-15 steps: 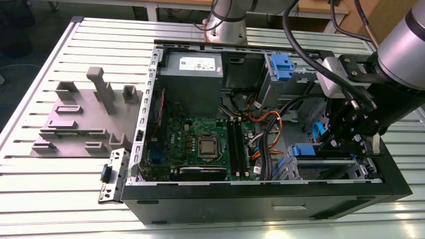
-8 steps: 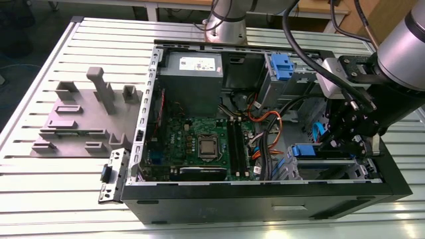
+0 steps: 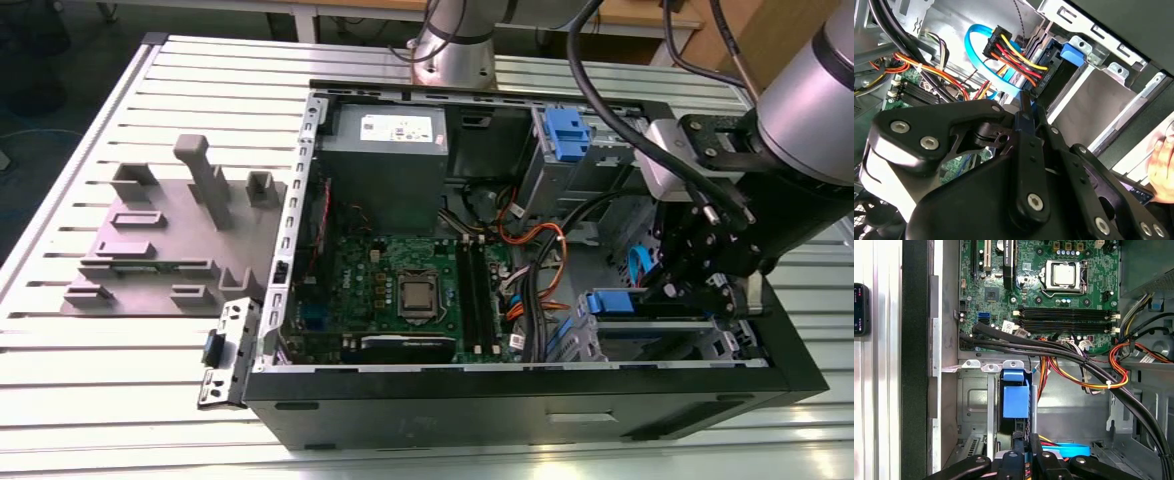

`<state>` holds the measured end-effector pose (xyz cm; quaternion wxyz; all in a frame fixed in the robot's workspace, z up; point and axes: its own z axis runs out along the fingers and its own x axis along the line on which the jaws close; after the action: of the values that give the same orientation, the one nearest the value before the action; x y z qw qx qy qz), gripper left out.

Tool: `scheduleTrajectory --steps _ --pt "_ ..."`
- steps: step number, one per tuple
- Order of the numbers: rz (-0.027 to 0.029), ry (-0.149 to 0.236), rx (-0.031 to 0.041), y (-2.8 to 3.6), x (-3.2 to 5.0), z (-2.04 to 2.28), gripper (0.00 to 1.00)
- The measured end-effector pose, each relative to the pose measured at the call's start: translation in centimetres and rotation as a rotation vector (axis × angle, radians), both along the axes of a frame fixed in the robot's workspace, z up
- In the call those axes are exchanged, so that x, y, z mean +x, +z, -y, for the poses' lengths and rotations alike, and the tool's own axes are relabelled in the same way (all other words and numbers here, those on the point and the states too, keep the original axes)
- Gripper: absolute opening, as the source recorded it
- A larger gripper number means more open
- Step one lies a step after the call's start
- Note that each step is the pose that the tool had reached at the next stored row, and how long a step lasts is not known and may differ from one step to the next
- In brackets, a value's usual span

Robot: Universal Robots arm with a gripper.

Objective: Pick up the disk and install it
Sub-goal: 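Insert the second disk wire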

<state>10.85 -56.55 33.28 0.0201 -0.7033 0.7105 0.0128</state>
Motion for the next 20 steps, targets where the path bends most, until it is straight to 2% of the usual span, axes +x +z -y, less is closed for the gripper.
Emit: scheduleTrajectory --steps 4,14,15,20 --pt "0.0 0.0 -0.0001 -0.2 0.0 0.04 0.16" --pt "0.0 0.0 0.0002 -0.22 0.0 0.05 0.17" --pt "0.0 0.0 0.0003 -0.12 0.0 0.05 0.24" --pt "-0.0004 0.0 0.0004 0.92 0.0 0.03 0.24"
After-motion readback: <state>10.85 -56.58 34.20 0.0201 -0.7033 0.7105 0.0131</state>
